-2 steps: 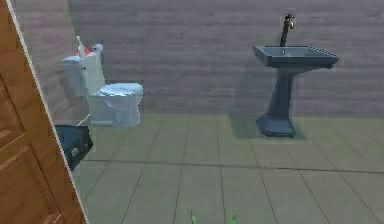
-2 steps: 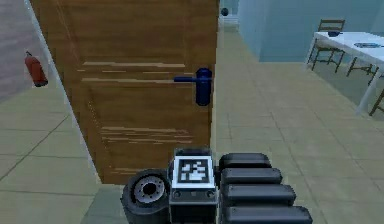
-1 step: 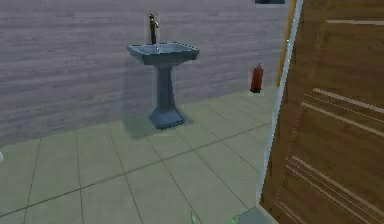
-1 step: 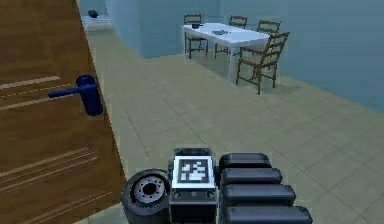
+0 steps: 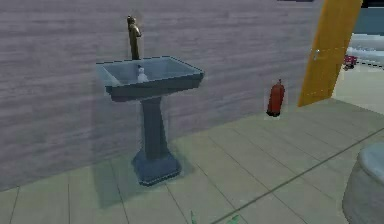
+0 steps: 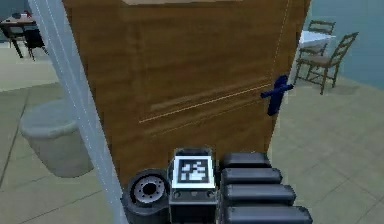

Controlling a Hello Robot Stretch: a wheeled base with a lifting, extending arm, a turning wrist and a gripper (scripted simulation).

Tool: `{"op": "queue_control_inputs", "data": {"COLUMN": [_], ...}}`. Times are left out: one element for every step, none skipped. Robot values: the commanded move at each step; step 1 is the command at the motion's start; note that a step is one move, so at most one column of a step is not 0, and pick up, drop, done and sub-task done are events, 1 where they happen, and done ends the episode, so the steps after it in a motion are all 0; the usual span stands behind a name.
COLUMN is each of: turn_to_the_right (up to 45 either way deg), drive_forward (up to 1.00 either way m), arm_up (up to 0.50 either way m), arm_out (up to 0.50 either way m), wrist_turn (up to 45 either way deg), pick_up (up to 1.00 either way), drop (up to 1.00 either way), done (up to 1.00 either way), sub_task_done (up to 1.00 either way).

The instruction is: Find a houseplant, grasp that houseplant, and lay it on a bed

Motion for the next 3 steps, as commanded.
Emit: {"op": "queue_control_inputs", "data": {"turn_to_the_right": [9.0, 0.0, 6.0], "drive_forward": [0.00, 0.20, 0.00], "arm_up": [0.00, 0.00, 0.00], "arm_out": [0.00, 0.00, 0.00], "wrist_turn": [0.0, 0.0, 0.0], "pick_up": [0.00, 0.00, 0.00], "drop": [0.00, 0.00, 0.00], "done": [0.00, 0.00, 0.00], "sub_task_done": [0.00, 0.00, 0.00]}}
